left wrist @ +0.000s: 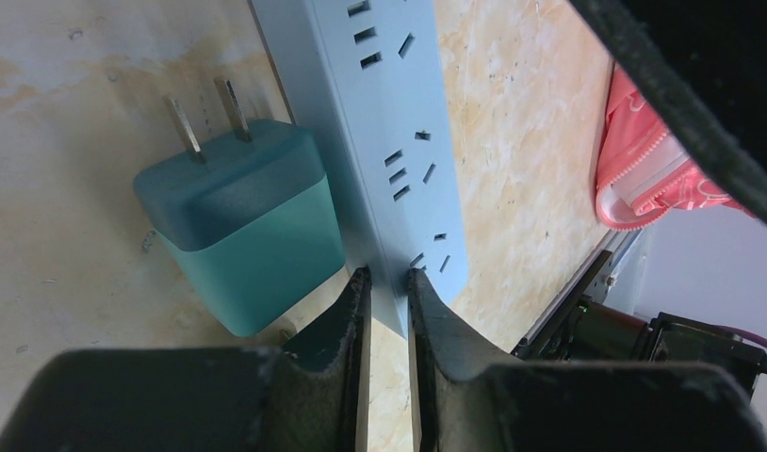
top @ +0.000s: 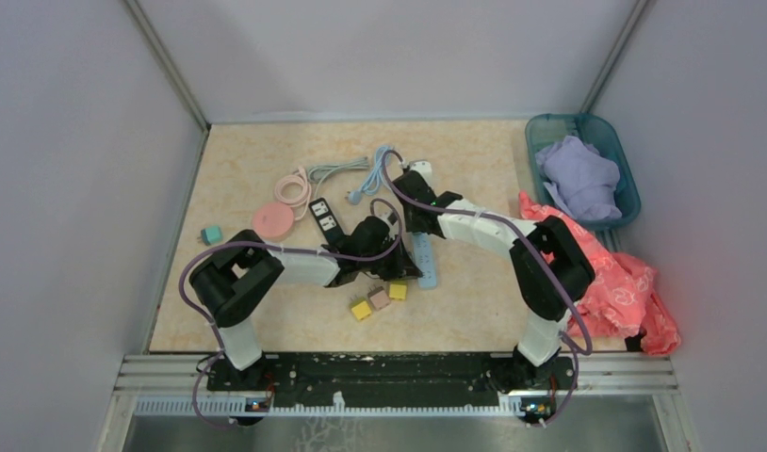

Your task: Insert the plug

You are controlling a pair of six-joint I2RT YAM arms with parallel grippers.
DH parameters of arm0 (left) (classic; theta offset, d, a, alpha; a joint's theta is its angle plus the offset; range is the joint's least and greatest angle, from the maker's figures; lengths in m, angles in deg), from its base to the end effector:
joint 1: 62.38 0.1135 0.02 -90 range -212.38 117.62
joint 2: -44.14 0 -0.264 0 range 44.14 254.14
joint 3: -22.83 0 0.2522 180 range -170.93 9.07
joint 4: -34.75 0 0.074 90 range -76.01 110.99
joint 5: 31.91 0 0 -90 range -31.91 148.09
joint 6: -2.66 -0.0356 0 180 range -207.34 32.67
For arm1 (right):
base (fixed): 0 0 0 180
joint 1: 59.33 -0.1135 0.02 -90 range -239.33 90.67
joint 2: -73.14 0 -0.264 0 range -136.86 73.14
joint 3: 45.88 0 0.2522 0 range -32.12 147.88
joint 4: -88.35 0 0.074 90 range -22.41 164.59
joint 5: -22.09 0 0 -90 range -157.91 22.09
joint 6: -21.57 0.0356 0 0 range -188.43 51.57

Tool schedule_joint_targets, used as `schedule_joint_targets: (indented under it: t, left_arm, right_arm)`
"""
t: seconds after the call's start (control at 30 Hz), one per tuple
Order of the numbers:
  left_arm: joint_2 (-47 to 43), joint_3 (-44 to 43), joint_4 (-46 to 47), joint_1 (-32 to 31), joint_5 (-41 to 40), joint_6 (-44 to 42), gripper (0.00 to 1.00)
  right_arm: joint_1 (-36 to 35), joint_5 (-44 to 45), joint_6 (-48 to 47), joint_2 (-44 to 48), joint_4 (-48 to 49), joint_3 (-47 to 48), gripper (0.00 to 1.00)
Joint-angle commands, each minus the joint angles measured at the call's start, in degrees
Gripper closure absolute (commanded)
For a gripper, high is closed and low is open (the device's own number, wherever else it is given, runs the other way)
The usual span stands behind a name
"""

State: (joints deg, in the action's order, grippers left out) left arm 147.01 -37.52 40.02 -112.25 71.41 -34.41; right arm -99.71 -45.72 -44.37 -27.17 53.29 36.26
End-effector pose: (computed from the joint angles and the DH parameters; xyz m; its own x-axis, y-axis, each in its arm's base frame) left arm 0.2201 -0.2738 0.1347 -0.9231 -0.1096 -0.3686 0.2085 0.6628 -0.7192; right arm 0.2913 0.2300 0.2089 -0.7315 -0.1266 -0.6699 -0.1417 0.9894 -0.0322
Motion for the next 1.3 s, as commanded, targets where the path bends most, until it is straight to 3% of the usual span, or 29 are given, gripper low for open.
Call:
schedule_joint_targets:
  t: [0.0, 0.67, 1.0, 1.27]
  left_arm:
    - [2.68, 1.37, -1.03, -1.09, 0.31, -0.13, 0.79]
    - [2.24, 2.53, 0.99, -1.05, 0.42, 0.63, 0.78]
    - [-2.59, 2.54, -1.97, -1.09, -2.27, -1.51, 0.66]
    - [-10.37, 4.62, -5.89, -1.07, -6.9, -4.26, 0.53]
  right_arm:
    - [-1.2, -1.04, -0.59, -7.15, -3.43, -0.14, 1.0]
    - [-0.22, -1.57, 0.91, -7.56, -1.6, -7.79, 1.0]
    - [-0.23, -1.37, 1.21, -5.21, -0.01, -5.35, 1.0]
    - [-0.26, -1.53, 0.62, -0.87, 1.78, -3.21, 0.78]
